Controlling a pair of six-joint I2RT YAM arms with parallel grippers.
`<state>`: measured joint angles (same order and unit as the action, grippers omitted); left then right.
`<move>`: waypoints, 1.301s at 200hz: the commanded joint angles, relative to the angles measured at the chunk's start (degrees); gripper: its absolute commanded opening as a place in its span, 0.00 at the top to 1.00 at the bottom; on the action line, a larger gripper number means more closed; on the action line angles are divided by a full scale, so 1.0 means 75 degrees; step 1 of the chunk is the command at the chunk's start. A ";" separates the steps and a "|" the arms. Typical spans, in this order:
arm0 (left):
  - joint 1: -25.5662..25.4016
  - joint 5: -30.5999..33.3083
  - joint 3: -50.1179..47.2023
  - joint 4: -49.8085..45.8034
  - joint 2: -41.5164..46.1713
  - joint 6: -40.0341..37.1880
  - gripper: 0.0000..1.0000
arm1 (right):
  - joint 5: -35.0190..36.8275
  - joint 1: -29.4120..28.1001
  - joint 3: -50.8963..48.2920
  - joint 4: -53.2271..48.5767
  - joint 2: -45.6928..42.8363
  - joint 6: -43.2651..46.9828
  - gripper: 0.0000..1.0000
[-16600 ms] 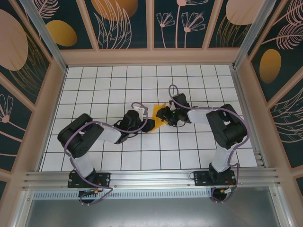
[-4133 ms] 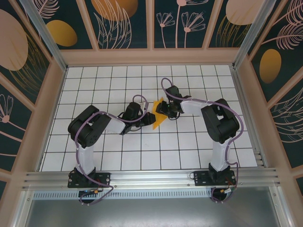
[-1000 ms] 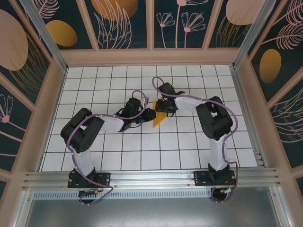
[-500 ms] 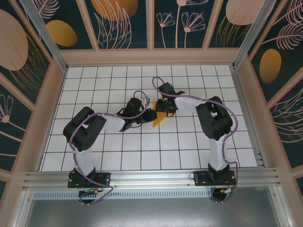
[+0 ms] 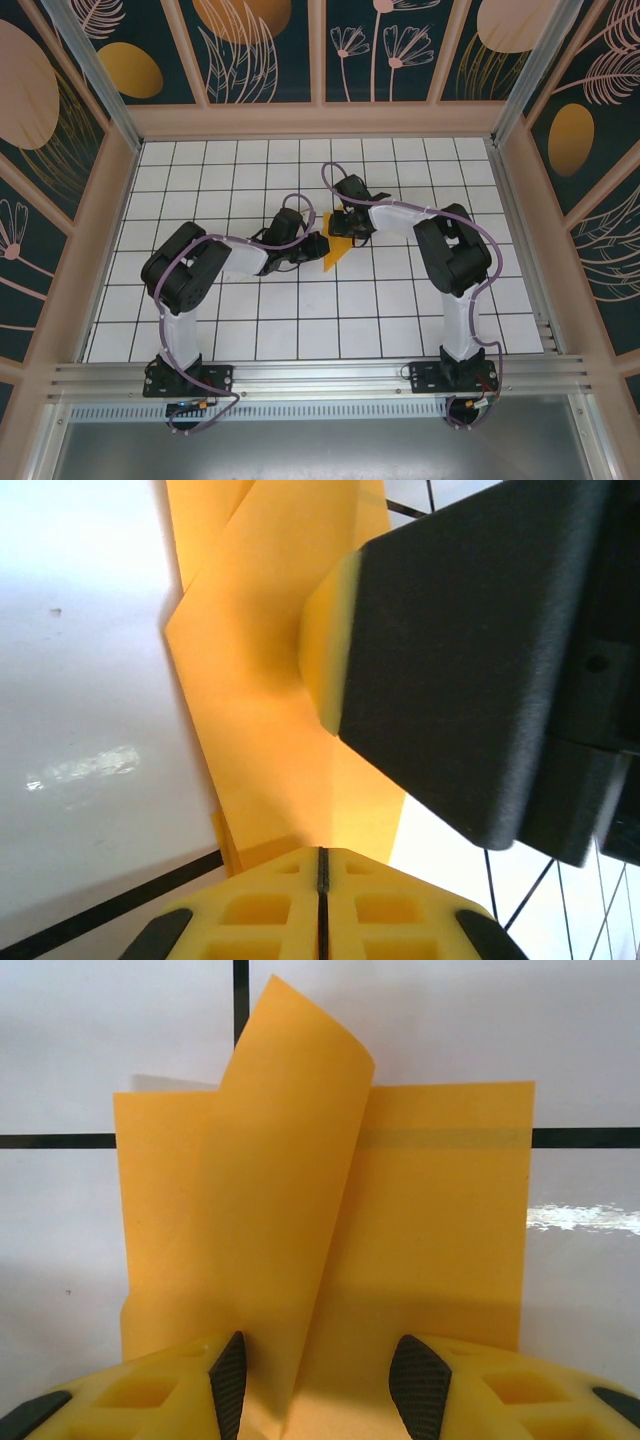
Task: Fold a paper plane with a square sheet of paper (pick it up from the middle)
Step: Fourth fold the wing at the center of the table.
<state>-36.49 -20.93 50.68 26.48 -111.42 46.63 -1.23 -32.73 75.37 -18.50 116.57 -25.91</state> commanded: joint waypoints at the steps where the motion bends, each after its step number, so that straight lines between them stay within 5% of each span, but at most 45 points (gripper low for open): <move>1: -0.0036 0.0040 0.0178 -0.0214 -0.0212 0.0032 0.89 | 0.0469 0.0098 -0.0558 -0.0836 0.1086 -0.0153 0.50; 101: -0.0080 -0.0105 0.0266 -0.0265 -0.0308 -0.0055 0.89 | 0.0540 0.0110 -0.0616 -0.0837 0.1115 -0.0210 0.54; 153: -0.0155 0.0627 0.0367 -0.1259 -0.0405 -0.0064 0.92 | 0.0316 0.0144 -0.0518 -0.0615 0.0658 -0.0215 0.54; 227: -0.0315 0.1678 0.0496 -0.2384 -0.0747 -0.0195 0.96 | -0.3411 0.1125 -0.1809 0.2306 -0.1845 -0.0376 0.54; 260: -0.0385 0.1922 0.0555 -0.2591 -0.0818 -0.0163 0.97 | -0.4245 0.1121 -0.2214 0.2685 -0.1744 -0.0150 0.64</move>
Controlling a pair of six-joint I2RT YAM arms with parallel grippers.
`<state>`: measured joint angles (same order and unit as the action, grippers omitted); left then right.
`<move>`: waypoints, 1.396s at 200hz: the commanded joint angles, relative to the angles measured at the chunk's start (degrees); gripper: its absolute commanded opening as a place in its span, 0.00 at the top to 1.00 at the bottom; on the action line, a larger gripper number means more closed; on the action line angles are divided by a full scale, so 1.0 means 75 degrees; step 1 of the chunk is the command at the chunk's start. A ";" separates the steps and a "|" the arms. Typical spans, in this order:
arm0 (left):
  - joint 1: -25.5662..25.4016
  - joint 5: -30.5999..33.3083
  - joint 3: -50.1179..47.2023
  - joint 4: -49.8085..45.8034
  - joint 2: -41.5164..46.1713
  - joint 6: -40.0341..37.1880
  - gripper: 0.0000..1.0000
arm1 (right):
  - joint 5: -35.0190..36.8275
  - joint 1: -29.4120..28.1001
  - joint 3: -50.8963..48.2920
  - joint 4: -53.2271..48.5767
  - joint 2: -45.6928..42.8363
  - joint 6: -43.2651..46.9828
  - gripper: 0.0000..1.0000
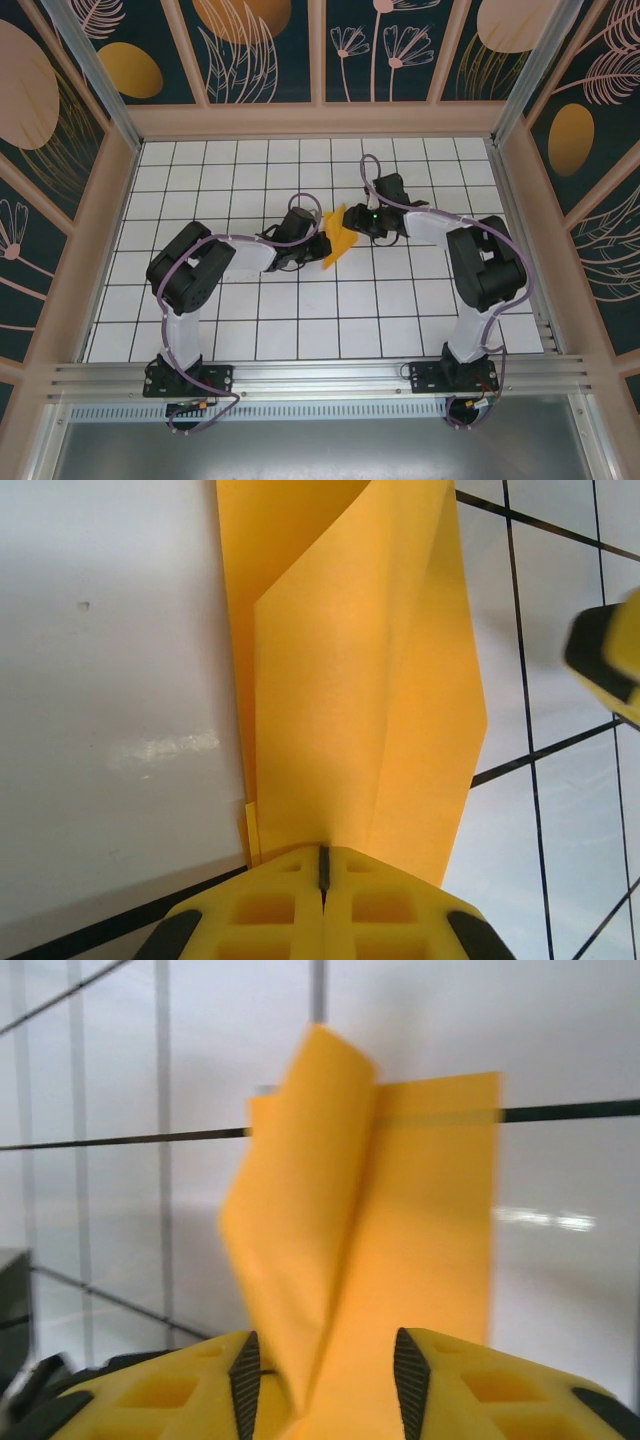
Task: Fold a paper plane with a square sheet of paper (pick it up from the middle)
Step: Fourth fold the wing at the center of the table.
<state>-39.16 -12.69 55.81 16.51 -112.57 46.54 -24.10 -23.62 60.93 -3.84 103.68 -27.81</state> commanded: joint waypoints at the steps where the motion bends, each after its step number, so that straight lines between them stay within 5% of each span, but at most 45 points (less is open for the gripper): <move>1: -0.0023 0.0836 -0.0129 -0.1263 -0.0667 -0.0149 0.97 | -0.1213 -0.0102 -0.0292 0.0732 -0.0004 0.0107 0.65; 48: -0.0069 0.0905 -0.0117 -0.1361 -0.0655 -0.0113 0.99 | -0.1551 -0.0215 -0.0201 0.0758 0.0754 0.0396 0.85; 279: -0.0076 0.0207 -0.0574 -0.0693 0.0220 -0.0032 0.99 | -0.1972 -0.0048 0.0289 0.0945 0.1141 0.0497 0.86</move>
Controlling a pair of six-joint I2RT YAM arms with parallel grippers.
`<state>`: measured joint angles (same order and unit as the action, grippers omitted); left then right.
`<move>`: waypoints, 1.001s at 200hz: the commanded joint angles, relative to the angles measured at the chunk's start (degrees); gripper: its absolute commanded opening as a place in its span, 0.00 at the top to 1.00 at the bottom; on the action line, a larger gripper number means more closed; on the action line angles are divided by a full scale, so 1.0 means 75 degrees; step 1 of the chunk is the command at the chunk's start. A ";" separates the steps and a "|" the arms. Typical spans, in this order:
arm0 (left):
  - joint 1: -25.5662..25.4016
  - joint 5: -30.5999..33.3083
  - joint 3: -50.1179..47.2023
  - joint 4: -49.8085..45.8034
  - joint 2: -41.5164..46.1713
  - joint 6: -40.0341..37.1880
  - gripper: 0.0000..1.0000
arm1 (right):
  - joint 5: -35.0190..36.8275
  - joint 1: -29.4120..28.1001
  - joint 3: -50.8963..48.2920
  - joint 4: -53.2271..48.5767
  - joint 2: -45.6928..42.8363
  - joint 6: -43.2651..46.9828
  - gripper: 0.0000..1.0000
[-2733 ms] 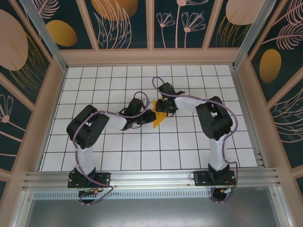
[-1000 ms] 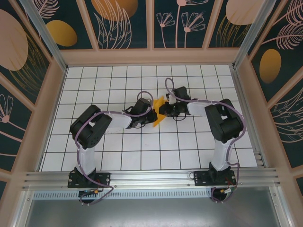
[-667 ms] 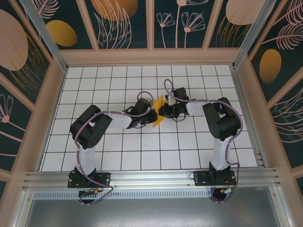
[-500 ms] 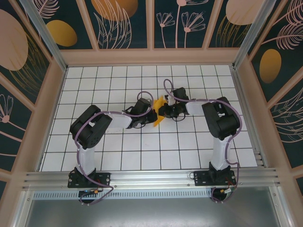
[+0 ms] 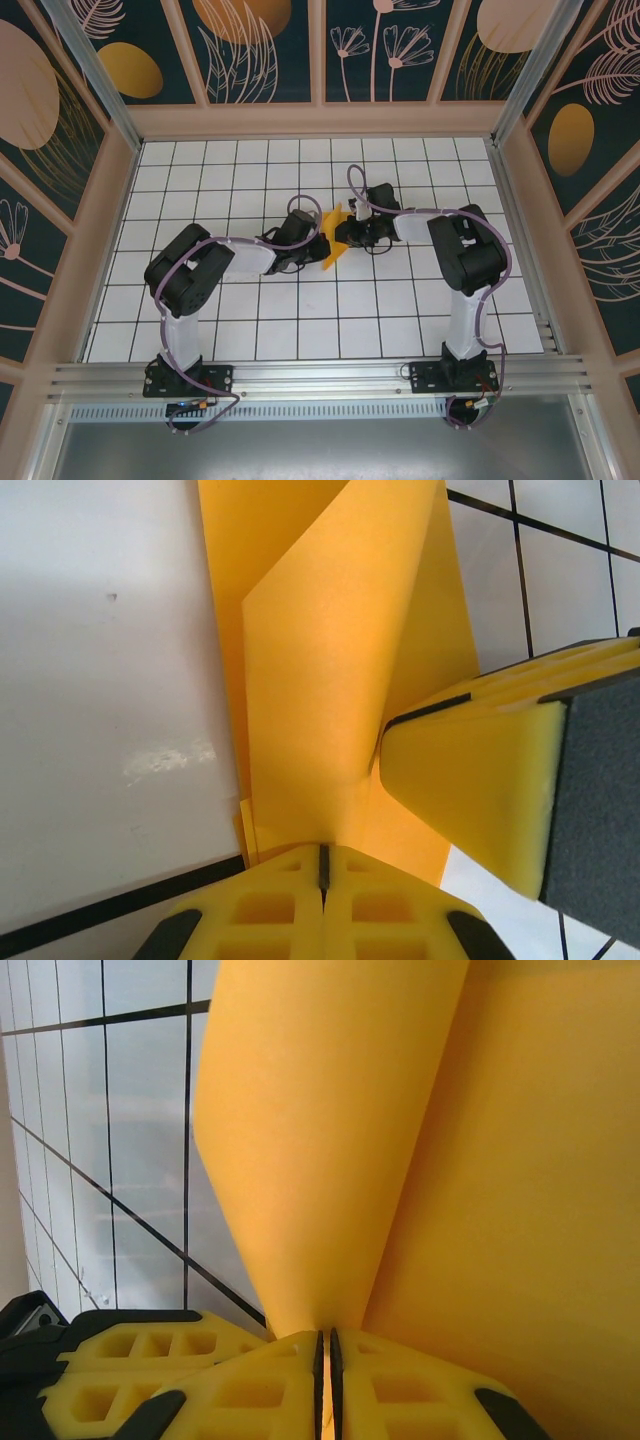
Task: Fold a paper plane with a square sheet of paper (pick it up from the middle)
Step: Fourth fold the wing at the center of the table.
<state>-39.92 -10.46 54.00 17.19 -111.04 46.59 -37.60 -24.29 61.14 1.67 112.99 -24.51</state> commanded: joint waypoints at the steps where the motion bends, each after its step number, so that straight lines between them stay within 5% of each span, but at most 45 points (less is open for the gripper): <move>1: 0.0020 -0.0092 -0.0338 -0.0788 0.0022 -0.0037 0.99 | -0.0174 0.0041 0.0261 0.0217 -0.0101 0.0057 0.86; 114: 0.0022 -0.0641 -0.1311 -0.0253 0.1030 -0.1443 0.94 | 0.0262 -0.0478 -0.0675 0.0284 -0.1339 -0.0083 0.86; 200: 0.0018 -0.0754 -0.1892 0.0268 0.1341 -0.1437 0.93 | 0.0077 -0.0783 -0.0561 0.0659 -0.0627 -0.0368 0.86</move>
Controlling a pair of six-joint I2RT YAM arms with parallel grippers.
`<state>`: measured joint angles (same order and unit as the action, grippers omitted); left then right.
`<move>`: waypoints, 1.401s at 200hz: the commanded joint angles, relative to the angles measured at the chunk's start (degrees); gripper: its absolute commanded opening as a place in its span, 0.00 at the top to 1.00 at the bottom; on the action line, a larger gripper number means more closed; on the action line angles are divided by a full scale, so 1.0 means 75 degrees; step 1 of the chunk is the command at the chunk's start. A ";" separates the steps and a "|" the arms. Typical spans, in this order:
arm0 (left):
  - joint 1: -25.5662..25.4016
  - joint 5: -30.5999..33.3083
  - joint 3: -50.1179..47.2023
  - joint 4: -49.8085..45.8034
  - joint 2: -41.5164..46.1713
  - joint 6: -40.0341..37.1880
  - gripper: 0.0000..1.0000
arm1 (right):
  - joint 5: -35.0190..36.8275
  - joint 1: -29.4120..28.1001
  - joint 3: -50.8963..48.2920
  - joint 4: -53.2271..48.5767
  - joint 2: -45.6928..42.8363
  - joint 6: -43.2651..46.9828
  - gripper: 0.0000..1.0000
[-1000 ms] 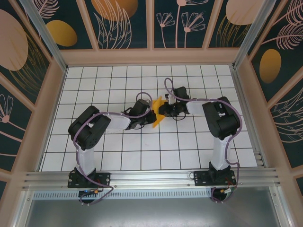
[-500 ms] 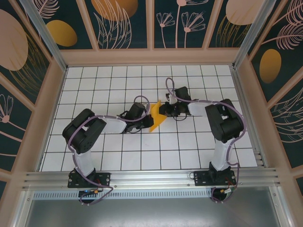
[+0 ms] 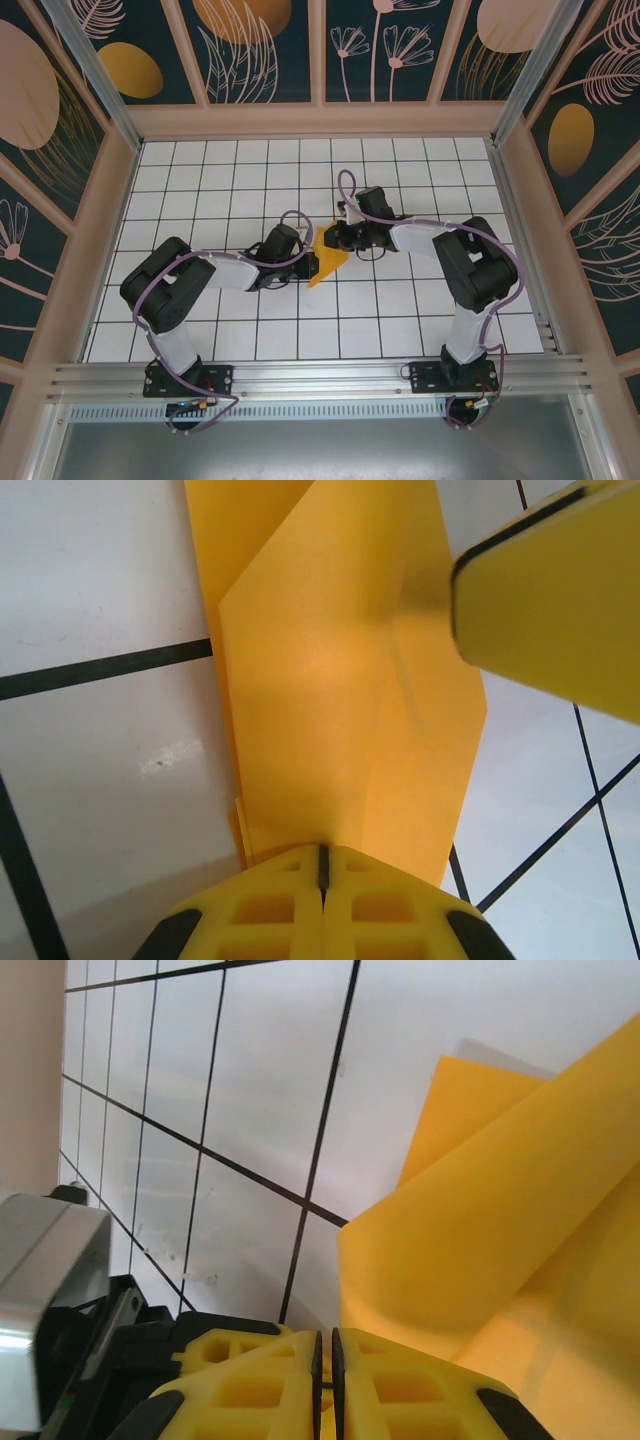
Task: Fold a paper plane with a square sheet of paper (pick it up from the middle)
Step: Fourth fold the wing at the center of the table.
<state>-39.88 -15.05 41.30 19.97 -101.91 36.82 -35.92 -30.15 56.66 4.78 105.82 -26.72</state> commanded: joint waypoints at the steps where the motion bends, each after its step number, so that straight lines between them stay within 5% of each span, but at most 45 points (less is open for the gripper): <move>1: 0.0010 -0.0140 -0.0198 -0.0099 0.0123 -0.0131 0.93 | -0.0157 -0.0007 0.0044 0.0250 0.0340 -0.0072 0.86; 138: 0.0018 -0.0290 -0.0256 0.0136 0.1328 0.0553 0.75 | 0.0114 -0.0034 0.0261 -0.0175 0.0979 0.0026 0.86; 280: -0.0013 -0.0835 -0.0681 0.0515 0.0545 0.1209 0.80 | 0.0382 -0.0023 0.0268 -0.0320 0.1027 -0.0011 0.86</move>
<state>-39.88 -20.58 36.97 22.57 -97.25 45.32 -35.83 -30.17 58.04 4.10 111.92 -27.14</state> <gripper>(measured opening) 0.203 0.138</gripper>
